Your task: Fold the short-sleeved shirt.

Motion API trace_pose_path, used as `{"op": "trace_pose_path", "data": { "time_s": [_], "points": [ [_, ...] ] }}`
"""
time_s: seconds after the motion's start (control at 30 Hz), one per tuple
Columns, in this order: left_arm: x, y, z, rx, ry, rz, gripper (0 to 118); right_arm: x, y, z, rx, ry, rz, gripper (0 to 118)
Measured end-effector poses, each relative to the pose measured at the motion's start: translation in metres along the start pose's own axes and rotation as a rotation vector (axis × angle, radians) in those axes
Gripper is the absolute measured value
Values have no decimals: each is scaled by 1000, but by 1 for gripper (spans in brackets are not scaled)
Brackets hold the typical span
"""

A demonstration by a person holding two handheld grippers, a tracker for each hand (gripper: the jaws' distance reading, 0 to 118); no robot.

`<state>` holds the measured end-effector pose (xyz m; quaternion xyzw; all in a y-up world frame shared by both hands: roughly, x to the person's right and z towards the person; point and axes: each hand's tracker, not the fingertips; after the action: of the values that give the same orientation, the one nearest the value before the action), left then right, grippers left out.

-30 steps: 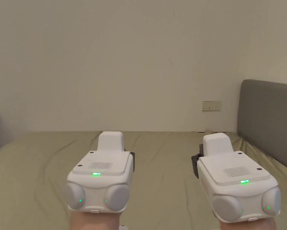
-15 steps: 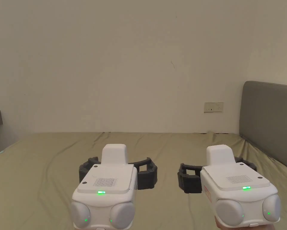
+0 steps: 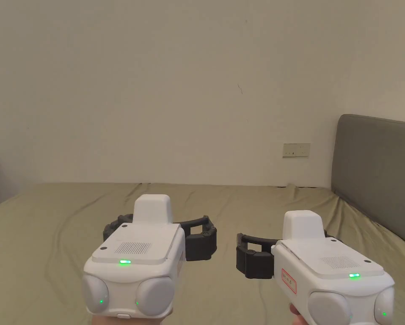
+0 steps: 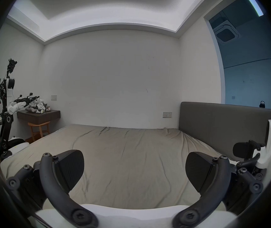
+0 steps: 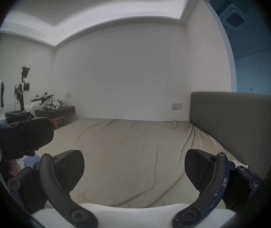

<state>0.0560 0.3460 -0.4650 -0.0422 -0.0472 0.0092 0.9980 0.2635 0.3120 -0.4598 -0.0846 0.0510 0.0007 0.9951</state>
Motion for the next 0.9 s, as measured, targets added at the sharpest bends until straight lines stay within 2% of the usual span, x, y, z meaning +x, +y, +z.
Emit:
{"op": "trace_pose_path", "data": {
  "time_s": [0.07,0.13,0.17,0.2,0.23,0.33,0.4,0.5,0.6,0.73,0.8,0.9],
  "points": [
    [-3,1,0,0,2,7,118,-3,-1,3,-25,-24,-41,118],
    [-7,1,-1,-6,3,22,118,-4,-1,3,-20,-36,-46,118],
    [-10,0,-1,-10,5,30,118,-5,-4,5,-1,-37,-35,118],
    [-11,-1,-3,-18,11,37,118,-7,-5,5,-5,-20,25,118],
    [-12,-1,-3,-25,12,42,118,-9,-4,4,-16,-16,48,118],
    [-13,-2,0,-25,10,47,118,-11,-7,6,0,-22,15,118],
    [-13,-2,0,-17,14,42,118,-8,-5,1,-40,-4,-51,118],
    [-13,-2,0,-13,7,32,118,-4,0,-6,-84,-20,-43,118],
    [-14,-2,0,-11,-2,44,118,0,1,-8,-69,-93,-31,118],
    [-16,-4,-2,-18,3,45,118,5,3,-1,-10,-102,-50,118],
    [-17,-5,-3,-17,4,45,118,8,6,3,-2,-73,-78,118],
    [-15,-5,-3,-24,7,47,118,8,6,3,-2,-97,-63,118]
  ]
}}
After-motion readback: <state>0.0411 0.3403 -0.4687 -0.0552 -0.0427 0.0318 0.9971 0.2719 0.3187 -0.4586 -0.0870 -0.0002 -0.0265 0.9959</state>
